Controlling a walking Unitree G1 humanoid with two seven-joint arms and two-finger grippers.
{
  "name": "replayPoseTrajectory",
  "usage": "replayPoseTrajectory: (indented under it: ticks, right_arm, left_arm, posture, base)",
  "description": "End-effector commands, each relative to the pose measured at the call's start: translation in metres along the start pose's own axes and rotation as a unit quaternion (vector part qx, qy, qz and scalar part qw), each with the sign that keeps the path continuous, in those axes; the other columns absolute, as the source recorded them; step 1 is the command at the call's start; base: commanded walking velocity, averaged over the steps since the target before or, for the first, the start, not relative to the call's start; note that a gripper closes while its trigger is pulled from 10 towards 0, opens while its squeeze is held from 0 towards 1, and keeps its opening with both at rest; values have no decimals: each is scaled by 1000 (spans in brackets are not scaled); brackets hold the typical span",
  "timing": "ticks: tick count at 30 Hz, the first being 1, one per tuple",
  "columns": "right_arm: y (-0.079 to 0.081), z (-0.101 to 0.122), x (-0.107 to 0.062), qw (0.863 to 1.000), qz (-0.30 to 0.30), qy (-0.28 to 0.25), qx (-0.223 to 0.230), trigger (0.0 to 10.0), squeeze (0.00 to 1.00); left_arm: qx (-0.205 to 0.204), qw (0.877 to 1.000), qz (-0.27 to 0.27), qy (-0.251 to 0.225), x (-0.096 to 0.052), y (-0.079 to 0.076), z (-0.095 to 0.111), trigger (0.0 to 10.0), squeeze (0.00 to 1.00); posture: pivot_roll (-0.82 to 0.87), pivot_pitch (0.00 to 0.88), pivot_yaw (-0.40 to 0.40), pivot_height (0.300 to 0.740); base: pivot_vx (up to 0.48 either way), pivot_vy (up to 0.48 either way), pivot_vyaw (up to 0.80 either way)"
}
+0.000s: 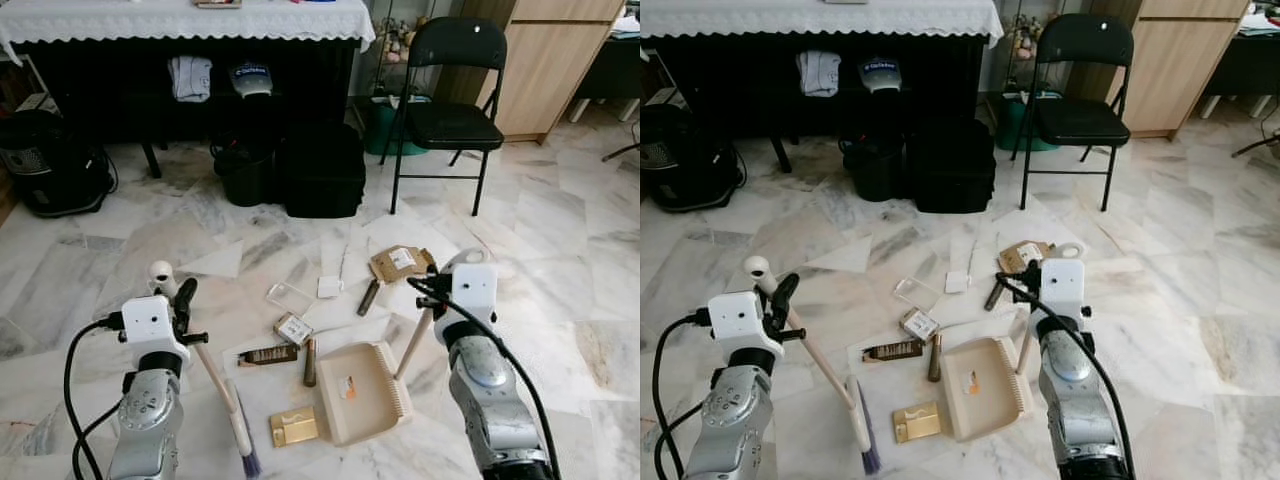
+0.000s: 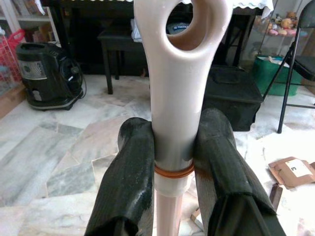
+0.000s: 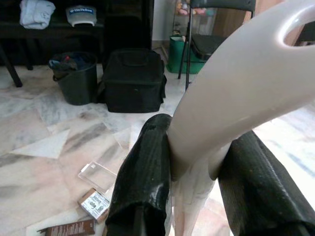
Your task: Sweep floor
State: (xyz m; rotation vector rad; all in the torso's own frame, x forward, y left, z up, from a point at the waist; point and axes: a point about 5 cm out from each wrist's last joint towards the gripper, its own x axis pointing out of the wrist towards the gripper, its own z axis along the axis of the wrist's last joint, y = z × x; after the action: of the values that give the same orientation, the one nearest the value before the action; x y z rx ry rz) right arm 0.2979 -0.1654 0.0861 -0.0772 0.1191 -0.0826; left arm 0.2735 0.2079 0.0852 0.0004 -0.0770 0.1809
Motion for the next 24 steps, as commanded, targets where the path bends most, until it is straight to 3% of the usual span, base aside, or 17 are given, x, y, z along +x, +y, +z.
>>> replayPoseTrajectory:
  ticks: [1,24]
  right_arm:
    - [-6,0,0,1000,-15,-13,-1,10000,0]
    - [-11,-24,6,999,-31,-18,-5,10000,0]
  left_arm:
    - [-10,1000,10,-21,4,1,7,10000,0]
    - [-13,1000,16,-6,7,3,-4,10000,0]
  posture:
    - [54,95,-45,740]
    - [54,110,-40,740]
  base:
    - [0,0,0]
    - [0,0,0]
